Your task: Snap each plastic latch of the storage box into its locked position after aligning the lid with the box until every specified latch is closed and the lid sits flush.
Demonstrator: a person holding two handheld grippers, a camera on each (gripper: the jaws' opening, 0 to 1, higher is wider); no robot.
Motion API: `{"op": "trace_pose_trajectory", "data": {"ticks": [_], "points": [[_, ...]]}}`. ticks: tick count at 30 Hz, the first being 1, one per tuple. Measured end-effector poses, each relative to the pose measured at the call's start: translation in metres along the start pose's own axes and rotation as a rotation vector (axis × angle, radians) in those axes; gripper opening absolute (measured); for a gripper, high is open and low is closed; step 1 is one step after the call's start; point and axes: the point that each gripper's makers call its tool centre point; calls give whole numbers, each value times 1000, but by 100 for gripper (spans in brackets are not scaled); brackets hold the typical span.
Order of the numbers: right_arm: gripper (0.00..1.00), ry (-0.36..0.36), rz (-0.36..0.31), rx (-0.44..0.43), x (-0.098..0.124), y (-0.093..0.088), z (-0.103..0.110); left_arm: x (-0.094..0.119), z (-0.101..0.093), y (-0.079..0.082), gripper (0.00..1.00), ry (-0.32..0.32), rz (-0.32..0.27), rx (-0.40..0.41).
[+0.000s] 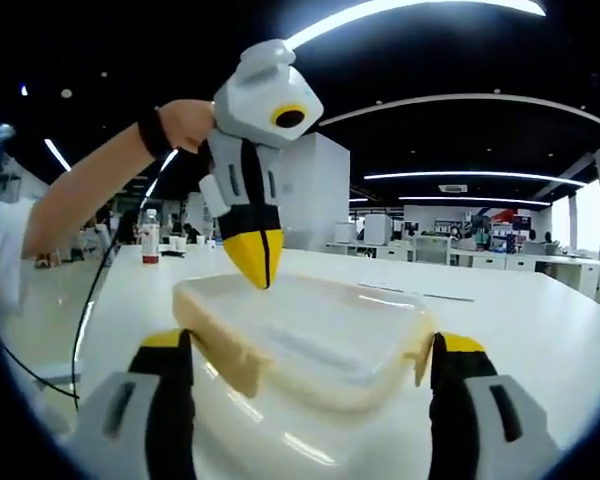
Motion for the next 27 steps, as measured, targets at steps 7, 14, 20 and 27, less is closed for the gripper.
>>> {"op": "trace_pose_trajectory", "data": {"ticks": [7,14,20,27], "points": [[100,8,-5,-3,-1,-1,1,0,0,0,0,-3,13,-65],[99,-1,-21,-3,-2,0,2,-2,-3,0,0,30,80,-135],[99,-1,-21,-2,-2,1,2,-1,0,-1,0,11,72,-80],[97,2,-16,-8,-2,1,3,-1,-1,-1,0,0,34,-57]]}}
Point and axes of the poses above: the point that each gripper's makers call its tool centre point, and the gripper's own axes: x roughly backward along the fingers, z roughly to its left, y roughly out of its top, and after that the axes turned 2 degrees about -z, right-handed
